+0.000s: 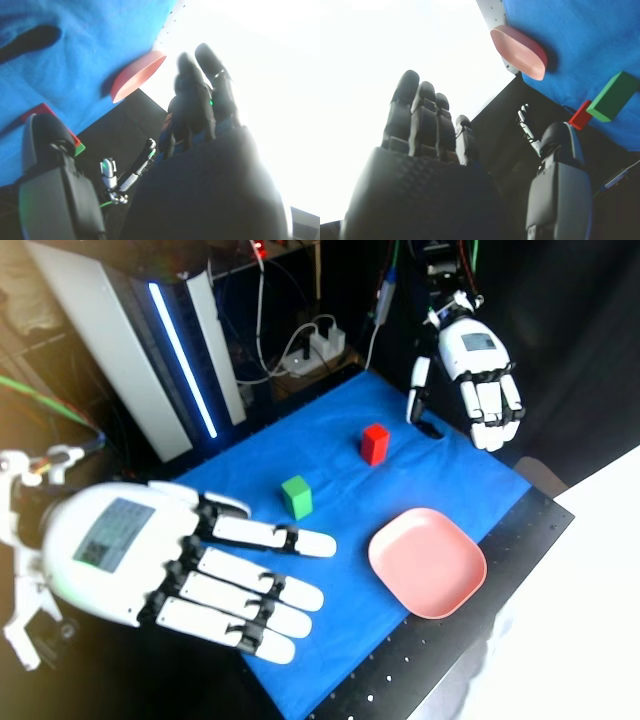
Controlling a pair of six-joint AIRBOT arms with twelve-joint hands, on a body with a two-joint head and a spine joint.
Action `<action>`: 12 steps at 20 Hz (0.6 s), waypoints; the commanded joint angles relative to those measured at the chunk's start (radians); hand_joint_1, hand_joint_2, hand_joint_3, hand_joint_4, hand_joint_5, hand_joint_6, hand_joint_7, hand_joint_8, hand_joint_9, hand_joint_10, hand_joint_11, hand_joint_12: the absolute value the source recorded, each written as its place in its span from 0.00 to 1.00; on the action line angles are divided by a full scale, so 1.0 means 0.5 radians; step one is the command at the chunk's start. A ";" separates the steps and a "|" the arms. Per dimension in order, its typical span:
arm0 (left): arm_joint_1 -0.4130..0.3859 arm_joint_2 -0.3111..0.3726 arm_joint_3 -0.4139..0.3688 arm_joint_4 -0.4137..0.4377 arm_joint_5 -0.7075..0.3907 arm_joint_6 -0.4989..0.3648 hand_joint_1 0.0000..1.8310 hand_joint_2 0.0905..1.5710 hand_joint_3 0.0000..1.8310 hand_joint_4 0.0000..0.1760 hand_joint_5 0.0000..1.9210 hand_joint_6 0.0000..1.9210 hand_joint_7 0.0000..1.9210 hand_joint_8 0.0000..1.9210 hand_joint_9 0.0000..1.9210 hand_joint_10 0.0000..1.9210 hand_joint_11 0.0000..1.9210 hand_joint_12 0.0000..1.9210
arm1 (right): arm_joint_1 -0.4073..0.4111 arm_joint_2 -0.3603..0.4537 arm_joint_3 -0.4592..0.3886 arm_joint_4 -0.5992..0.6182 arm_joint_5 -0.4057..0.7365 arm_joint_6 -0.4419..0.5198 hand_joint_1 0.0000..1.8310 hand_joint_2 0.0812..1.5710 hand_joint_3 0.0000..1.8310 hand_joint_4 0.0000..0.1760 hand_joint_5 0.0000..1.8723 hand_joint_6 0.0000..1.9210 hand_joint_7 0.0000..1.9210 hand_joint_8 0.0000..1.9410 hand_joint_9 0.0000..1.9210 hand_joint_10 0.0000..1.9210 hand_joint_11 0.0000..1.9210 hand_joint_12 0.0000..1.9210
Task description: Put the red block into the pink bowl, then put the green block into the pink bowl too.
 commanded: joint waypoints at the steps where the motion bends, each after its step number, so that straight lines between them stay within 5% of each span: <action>1: -0.031 0.018 -0.001 -0.017 -0.257 -0.002 0.05 0.60 0.01 0.21 0.00 0.00 0.00 0.00 0.00 0.00 0.00 0.00 | 0.037 0.012 -0.006 0.033 0.223 0.006 0.12 0.56 0.01 0.38 0.00 0.00 0.00 0.00 0.00 0.00 0.02 0.01; 2: -0.031 0.022 -0.006 -0.014 -0.258 -0.002 0.05 0.59 0.01 0.26 0.00 0.00 0.00 0.00 0.00 0.00 0.00 0.00 | 0.039 0.015 -0.009 0.026 0.223 0.006 0.11 0.56 0.01 0.33 0.00 0.00 0.00 0.00 0.00 0.00 0.01 0.00; 4: -0.031 0.031 -0.011 -0.012 -0.261 -0.002 0.06 0.60 0.00 0.23 0.00 0.00 0.00 0.00 0.00 0.00 0.00 0.00 | 0.041 0.022 -0.013 0.019 0.223 0.006 0.12 0.56 0.00 0.47 0.00 0.00 0.00 0.00 0.00 0.00 0.00 0.00; 8: -0.029 0.054 -0.026 -0.002 -0.263 -0.002 0.07 0.60 0.00 0.25 0.00 0.00 0.00 0.00 0.00 0.00 0.00 0.00 | 0.041 0.039 -0.023 0.007 0.223 0.006 0.13 0.56 0.00 0.23 0.00 0.00 0.00 0.00 0.00 0.00 0.00 0.00; 10: -0.028 0.068 -0.036 0.002 -0.274 -0.002 0.07 0.62 0.01 0.23 0.00 0.00 0.00 0.00 0.00 0.00 0.00 0.00 | 0.041 0.044 -0.025 0.007 0.223 0.006 0.09 0.57 0.01 0.42 0.00 0.00 0.00 0.00 0.00 0.00 0.00 0.00; 12: -0.028 0.074 -0.038 0.004 -0.276 -0.002 0.06 0.62 0.01 0.26 0.00 0.00 0.00 0.00 0.00 0.00 0.00 0.00 | 0.041 0.047 -0.025 0.007 0.223 0.006 0.09 0.57 0.01 0.39 0.00 0.00 0.00 0.00 0.00 0.00 0.00 0.00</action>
